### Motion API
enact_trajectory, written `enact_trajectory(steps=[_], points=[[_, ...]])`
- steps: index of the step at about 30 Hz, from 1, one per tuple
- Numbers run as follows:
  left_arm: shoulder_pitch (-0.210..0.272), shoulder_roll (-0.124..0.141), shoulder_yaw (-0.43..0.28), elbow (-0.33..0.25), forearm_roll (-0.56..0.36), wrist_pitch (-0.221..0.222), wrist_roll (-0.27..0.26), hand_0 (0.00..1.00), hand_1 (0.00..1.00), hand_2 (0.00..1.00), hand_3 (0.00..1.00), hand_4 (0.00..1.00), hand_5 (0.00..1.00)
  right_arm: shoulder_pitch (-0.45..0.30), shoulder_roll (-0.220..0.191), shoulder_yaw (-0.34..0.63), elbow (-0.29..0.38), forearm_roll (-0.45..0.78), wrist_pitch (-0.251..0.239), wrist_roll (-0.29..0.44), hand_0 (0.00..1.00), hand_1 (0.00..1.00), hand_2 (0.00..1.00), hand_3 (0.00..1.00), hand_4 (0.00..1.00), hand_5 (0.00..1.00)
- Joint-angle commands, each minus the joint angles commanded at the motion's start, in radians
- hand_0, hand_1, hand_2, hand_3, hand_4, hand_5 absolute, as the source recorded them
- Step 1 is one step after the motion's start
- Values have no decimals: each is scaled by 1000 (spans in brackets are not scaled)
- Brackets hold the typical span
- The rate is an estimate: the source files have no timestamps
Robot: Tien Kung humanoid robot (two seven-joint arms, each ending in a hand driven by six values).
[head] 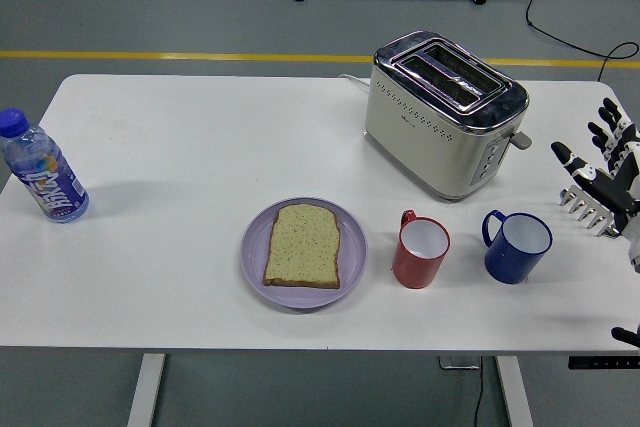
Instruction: Pick up the cup,pour liquid into bread,place the cup on the desk
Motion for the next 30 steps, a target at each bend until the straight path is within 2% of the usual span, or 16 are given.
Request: enact_trajectory(steps=[6, 12, 18, 23, 24, 28, 29, 30], points=[[3, -6, -12, 5, 3, 4, -5, 690, 756, 773, 611, 396, 998, -7, -21, 37, 49, 35, 22, -34, 998, 920, 991, 998, 998, 405], [4, -8, -33, 7, 35, 7, 4, 690, 756, 773, 611, 396, 998, -20, -18, 62, 100, 161, 44, -62, 998, 913, 982, 998, 998, 404], [8, -9, -50, 8, 58, 9, 10, 690, 756, 773, 611, 396, 998, -32, -22, 99, 156, 382, 96, -76, 998, 894, 969, 992, 998, 411], [10, -8, -45, 8, 52, 8, 8, 690, 756, 773, 611, 396, 998, -34, -20, 122, 154, 561, 97, -59, 998, 894, 969, 992, 998, 411], [10, -8, -40, 8, 44, 7, 6, 690, 756, 773, 611, 396, 998, -36, -19, 124, 147, 602, 95, -45, 923, 814, 878, 866, 957, 392], [10, -8, -36, 8, 38, 6, 5, 690, 756, 773, 611, 396, 998, -39, -15, 127, 133, 693, 95, -41, 923, 814, 878, 866, 957, 392], [10, -8, -32, 8, 31, 5, 3, 690, 756, 773, 611, 396, 998, -42, -10, 127, 123, 719, 92, -60, 923, 814, 878, 866, 957, 392], [10, -8, -31, 8, 29, 5, 2, 690, 756, 773, 611, 396, 998, -42, -9, 127, 119, 733, 90, -69, 781, 671, 722, 706, 817, 297]])
